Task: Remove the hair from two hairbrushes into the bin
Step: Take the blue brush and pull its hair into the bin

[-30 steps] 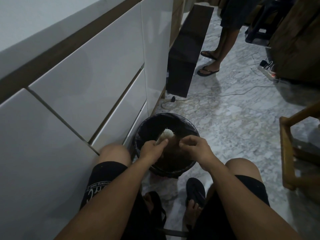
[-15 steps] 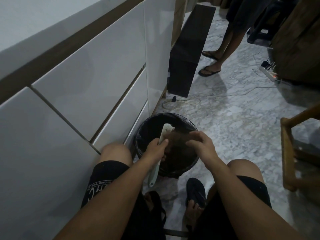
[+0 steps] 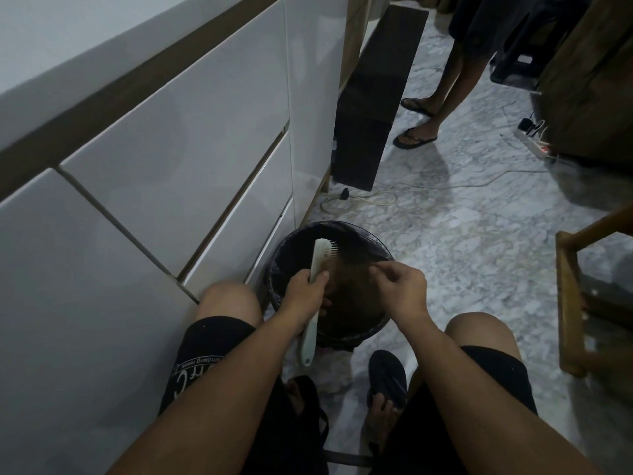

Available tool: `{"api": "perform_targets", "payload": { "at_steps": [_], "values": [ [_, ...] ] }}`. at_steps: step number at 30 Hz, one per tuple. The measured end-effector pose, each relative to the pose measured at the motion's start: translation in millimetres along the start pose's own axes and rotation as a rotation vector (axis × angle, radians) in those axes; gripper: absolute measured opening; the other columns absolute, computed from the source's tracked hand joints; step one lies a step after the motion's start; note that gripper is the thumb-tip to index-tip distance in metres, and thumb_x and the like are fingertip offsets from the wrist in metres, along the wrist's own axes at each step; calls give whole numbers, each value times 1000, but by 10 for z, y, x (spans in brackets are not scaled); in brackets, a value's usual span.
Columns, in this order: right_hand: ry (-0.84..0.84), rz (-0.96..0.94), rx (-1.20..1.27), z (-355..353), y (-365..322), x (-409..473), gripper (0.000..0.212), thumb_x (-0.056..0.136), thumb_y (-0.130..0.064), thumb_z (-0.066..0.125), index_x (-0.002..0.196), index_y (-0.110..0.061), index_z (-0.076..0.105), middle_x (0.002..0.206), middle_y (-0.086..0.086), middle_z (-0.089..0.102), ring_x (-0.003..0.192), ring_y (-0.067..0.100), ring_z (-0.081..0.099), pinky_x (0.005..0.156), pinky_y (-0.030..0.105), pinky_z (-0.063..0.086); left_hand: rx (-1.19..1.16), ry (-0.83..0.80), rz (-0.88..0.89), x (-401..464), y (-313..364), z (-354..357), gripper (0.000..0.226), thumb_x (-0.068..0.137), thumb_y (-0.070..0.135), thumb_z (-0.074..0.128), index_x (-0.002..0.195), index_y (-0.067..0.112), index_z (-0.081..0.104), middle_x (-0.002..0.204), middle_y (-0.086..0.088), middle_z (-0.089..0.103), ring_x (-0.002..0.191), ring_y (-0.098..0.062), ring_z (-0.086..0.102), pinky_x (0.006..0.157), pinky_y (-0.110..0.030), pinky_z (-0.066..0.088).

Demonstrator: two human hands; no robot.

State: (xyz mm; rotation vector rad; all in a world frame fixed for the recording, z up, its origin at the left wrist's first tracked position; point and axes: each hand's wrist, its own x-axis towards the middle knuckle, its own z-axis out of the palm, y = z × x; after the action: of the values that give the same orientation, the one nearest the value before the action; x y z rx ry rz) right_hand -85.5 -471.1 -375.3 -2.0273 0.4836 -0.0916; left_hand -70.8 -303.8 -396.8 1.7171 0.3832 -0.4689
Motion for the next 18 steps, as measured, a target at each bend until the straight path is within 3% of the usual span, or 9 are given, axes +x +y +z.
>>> {"api": "perform_targets", "payload": {
  "at_steps": [4,6,9,11,14,18],
  "values": [
    [102,150,181,-33,46,43,7,87,-15,69,83,-18,74,75,0,73,78,19,71,82,36,58,4,23,15,6,-2,-2,20,98,30,51,104,11,56,97,-14,66,72,-22,64,72,-44,59],
    [101,213,239,-38,54,49,7,88,-12,66,87,-11,73,74,3,72,70,18,71,77,36,59,-8,9,15,2,0,11,21,98,30,52,103,10,56,95,-14,67,69,-22,64,70,-44,59],
    [-31,308,421,-54,-28,7,16,85,3,60,101,-1,65,84,12,70,53,19,67,56,26,57,14,-28,12,-7,0,12,25,99,30,50,107,8,56,92,-11,66,68,-21,63,63,-36,57],
    [-144,316,473,-66,-70,-34,27,83,2,61,110,-4,59,98,14,68,57,24,66,53,26,54,42,-50,16,-14,-5,11,25,98,32,50,108,10,57,92,-10,66,70,-20,63,61,-31,56],
    [-280,263,403,-57,-98,-92,33,86,-11,63,118,-14,55,104,11,67,62,20,62,57,27,50,22,-60,-4,-15,-5,16,30,94,37,56,106,10,59,96,-13,68,70,-21,63,64,-36,56],
    [-288,183,255,-36,-114,-115,15,92,-20,63,103,-14,70,86,4,71,72,12,64,59,19,50,46,-78,15,-24,4,0,39,83,40,71,109,12,60,99,-9,68,75,-20,65,58,-28,53]
  ]
}}
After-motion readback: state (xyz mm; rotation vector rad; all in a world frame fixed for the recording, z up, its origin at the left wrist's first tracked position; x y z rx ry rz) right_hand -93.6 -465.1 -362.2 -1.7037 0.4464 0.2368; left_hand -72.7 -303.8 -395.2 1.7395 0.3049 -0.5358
